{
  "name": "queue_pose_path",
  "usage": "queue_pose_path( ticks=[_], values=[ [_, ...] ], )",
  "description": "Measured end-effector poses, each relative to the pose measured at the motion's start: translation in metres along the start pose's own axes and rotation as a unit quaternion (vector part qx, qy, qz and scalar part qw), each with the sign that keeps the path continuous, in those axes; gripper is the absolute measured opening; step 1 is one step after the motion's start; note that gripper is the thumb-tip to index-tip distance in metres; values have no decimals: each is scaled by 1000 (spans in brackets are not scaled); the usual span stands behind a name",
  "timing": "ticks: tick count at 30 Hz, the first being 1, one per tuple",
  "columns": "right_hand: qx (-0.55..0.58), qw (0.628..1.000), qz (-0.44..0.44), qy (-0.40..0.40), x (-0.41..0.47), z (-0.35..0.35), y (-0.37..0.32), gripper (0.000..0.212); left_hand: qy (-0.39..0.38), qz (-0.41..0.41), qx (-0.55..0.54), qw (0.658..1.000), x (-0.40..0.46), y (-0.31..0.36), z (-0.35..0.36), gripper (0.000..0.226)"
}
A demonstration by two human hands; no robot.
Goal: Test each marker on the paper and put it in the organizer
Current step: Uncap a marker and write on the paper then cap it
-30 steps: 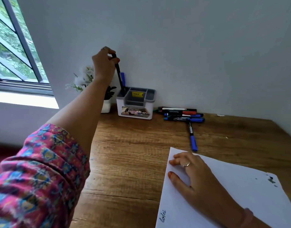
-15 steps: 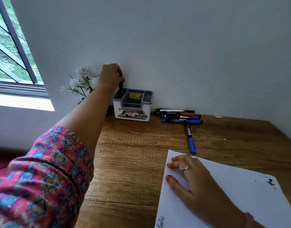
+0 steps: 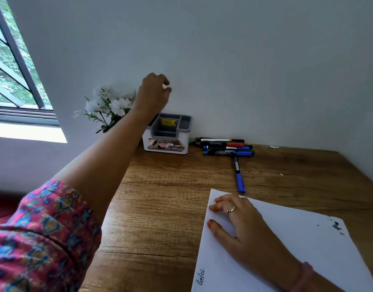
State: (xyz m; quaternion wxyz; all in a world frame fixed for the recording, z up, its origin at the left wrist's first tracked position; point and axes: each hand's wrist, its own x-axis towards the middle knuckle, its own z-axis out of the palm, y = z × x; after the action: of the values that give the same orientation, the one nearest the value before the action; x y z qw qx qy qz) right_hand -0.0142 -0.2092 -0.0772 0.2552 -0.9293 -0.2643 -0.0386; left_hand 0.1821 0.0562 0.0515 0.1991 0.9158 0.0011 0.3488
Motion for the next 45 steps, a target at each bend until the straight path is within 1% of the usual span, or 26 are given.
queue_pose_path(
  ticks=[3,4,6,9,12,14,15,18,20,22,25,26,27,29,30,35,37,39,42,45],
  values=[
    [3,1000,-2,-4,-1,-2,-1,49,-37,66,-23,997,-25,38,10,25],
    [3,1000,-1,-5,-1,-3,-2,46,-58,85,-33,994,-35,52,14,25],
    [5,1000,3,-7,-2,-4,-2,41,-115,98,-51,987,-57,77,24,26],
    [-1,1000,0,-7,-2,-3,-1,50,-240,78,-53,966,-88,106,43,34],
    [9,1000,4,-9,-2,-3,0,56,-368,35,-38,928,-113,125,63,45],
    [10,1000,3,-10,-2,-4,0,52,-420,12,-13,907,-126,134,74,51],
    [8,1000,4,-13,-3,-4,0,50,-428,3,-6,904,-130,137,78,51],
    [9,1000,10,-17,-2,-4,1,57,-422,-17,-9,906,-134,144,80,45],
    [6,1000,13,-18,-1,-2,1,60,-431,-43,-23,901,-132,146,77,38],
    [1,1000,13,-18,0,1,3,61,-433,-70,-37,898,-131,147,71,33],
    [-3,1000,-3,-7,1,1,5,55,-396,-83,-64,912,-130,143,54,31],
    [1,1000,-10,-2,0,0,5,49,-390,-89,-88,912,-130,140,46,30],
    [5,1000,-16,3,0,0,5,43,-391,-103,-131,905,-132,138,38,28],
    [12,1000,-20,9,0,-1,6,35,-399,-137,-232,877,-138,134,21,27],
    [14,1000,-22,11,0,-1,6,33,-393,-146,-261,869,-143,133,11,27],
    [48,999,-13,17,-2,-3,4,28,-333,-183,-341,860,-176,123,-19,16],
    [73,997,-7,22,-2,-3,5,27,-324,-177,-359,857,-189,118,-26,23],
    [105,994,5,28,-1,-4,6,30,-310,-144,-359,868,-203,113,-29,27],
    [135,990,27,32,-1,-4,6,34,-296,-92,-331,891,-222,106,-27,24],
    [183,980,47,68,0,-11,1,28,-295,-52,-326,897,-228,105,-26,22]
  ],
)
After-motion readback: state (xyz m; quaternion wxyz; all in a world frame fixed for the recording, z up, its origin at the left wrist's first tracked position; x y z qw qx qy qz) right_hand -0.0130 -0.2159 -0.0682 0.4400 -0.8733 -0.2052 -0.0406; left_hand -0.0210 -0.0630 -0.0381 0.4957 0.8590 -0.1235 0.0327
